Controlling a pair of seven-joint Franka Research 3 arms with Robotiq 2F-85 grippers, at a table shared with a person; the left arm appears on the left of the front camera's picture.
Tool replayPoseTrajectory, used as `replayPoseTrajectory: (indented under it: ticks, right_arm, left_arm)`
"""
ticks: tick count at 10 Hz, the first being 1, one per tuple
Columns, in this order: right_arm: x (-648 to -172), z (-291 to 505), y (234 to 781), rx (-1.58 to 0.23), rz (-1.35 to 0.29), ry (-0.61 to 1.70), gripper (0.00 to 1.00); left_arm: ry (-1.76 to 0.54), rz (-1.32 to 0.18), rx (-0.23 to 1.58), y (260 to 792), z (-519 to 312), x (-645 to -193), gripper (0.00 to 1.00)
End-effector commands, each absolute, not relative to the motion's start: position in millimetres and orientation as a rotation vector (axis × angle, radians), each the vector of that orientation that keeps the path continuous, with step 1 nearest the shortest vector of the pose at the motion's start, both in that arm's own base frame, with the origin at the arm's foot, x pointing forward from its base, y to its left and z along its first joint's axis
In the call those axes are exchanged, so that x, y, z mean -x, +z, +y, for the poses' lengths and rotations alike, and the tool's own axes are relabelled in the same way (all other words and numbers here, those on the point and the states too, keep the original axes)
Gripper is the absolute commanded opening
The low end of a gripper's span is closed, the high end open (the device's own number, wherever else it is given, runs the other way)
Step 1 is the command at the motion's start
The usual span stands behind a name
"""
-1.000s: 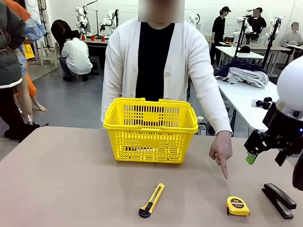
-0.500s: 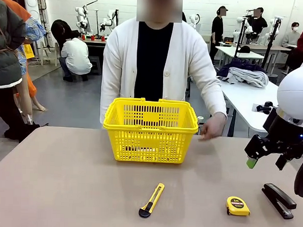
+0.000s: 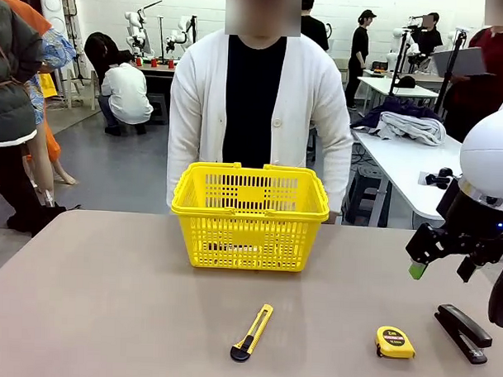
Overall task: Place the items the person wants into the basket.
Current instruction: Pick up the item the person points to and place it in the Market Basket.
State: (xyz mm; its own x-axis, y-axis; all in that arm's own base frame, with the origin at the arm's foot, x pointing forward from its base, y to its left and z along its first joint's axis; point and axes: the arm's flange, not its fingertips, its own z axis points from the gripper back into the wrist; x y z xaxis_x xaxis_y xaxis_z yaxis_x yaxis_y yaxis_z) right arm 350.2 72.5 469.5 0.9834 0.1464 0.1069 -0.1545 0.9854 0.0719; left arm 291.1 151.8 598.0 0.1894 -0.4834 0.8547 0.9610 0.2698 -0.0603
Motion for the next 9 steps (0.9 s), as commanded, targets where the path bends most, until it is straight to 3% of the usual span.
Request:
replayPoseTrajectory:
  ticks: [1,9]
  right_arm:
    - [-348,92,447,-0.07,-0.135,0.125,1.0]
    - [-359,122,348,0.001,-0.028,0.082,1.0]
  left_arm:
    - [-1.16,-0.863,0.712,599,153,-291,1.0]
    - [-1.16,-0.863,0.712,599,153,-291,1.0]
